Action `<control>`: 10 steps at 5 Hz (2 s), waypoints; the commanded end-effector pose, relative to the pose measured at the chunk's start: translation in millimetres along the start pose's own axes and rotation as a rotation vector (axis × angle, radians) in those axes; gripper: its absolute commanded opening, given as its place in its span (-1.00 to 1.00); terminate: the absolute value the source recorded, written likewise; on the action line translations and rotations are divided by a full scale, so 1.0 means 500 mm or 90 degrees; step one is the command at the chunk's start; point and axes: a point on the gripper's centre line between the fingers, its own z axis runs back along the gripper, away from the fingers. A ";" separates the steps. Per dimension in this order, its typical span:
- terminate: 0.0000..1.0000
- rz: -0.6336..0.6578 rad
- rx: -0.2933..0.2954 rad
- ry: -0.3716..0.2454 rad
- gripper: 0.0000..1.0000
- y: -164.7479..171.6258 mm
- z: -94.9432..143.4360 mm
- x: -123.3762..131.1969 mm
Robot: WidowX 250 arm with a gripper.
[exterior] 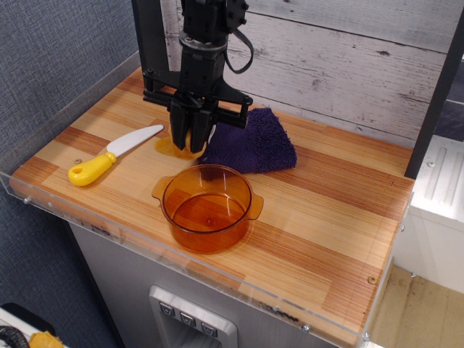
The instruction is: Move cheese in the middle of cloth, knife and pot.
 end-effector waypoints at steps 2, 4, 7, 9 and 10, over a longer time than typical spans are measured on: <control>-1.00 0.016 -0.003 -0.014 1.00 0.000 0.021 -0.032; -1.00 -0.002 -0.038 -0.061 1.00 0.007 0.047 -0.024; -1.00 -0.084 -0.059 -0.446 1.00 0.009 0.198 -0.038; -1.00 -0.066 -0.041 -0.412 1.00 0.026 0.189 -0.046; 1.00 -0.066 -0.041 -0.412 1.00 0.026 0.189 -0.046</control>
